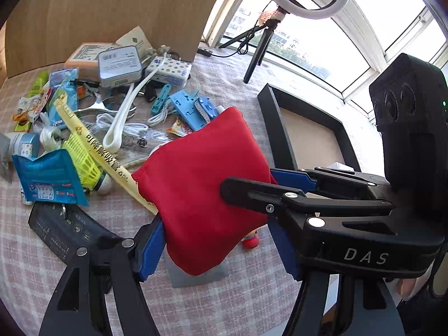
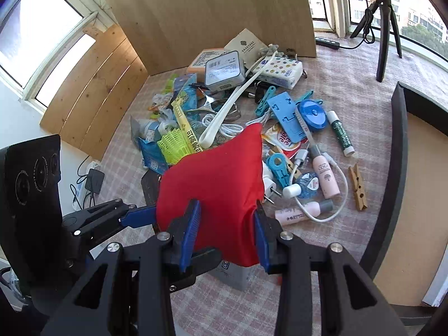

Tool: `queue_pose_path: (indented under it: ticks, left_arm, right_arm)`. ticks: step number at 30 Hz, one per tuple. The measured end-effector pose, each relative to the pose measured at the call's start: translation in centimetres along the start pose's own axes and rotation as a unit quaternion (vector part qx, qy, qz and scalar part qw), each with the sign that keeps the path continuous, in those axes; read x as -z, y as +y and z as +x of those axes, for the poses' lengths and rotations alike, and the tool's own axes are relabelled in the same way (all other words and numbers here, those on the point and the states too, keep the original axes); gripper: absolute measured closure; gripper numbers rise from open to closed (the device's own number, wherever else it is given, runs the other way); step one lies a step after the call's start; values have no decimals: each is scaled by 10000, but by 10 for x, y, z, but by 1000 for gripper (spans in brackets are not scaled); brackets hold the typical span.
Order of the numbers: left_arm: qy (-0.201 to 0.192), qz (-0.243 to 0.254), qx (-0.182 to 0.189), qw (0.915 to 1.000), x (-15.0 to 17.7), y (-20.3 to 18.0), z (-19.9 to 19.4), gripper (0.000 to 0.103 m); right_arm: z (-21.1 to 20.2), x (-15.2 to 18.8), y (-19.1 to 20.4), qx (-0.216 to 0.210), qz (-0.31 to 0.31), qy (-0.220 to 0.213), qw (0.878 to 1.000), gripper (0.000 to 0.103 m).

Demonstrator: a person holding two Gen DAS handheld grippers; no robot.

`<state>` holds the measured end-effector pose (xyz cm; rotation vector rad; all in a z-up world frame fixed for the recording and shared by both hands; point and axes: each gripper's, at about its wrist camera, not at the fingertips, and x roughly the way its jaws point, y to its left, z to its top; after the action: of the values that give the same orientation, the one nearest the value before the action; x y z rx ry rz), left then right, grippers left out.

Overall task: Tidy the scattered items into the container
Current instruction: 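Carry the red cushion into the tray and release it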

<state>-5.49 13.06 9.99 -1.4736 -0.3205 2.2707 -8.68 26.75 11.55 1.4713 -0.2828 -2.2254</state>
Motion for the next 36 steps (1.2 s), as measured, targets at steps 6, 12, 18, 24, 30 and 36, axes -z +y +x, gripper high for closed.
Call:
queue_pose_path:
  ticks: [6,12,18,24,30,36]
  left_arm:
    - [171,786,298,9963,-25,-73,24,37]
    - [386,1409,660,9871,-38,-147,59,37]
    - [784,1700,1006,9772,-34,-192,84,37]
    - [801,1976,965,9722,-18,-205,81,37]
    - [658,1715,894,9789,-24,-186,71,37]
    - [449,1540,639,9850,-24,-159,54,37]
  right_arm:
    - [-53,12,-56,276,588,-500,9966,67]
    - [-104,32,-119,729,1216,-808,9866,67]
    - [-132,53,-168,998,1774,-908,9748,63]
    - [-148,66,-198,1251,2204,-1119,9609,63]
    - [-143,55,-180,1436,1782,-1055,9677,63]
    - [-129,42,-155,1384,1414,-1014,9750,56]
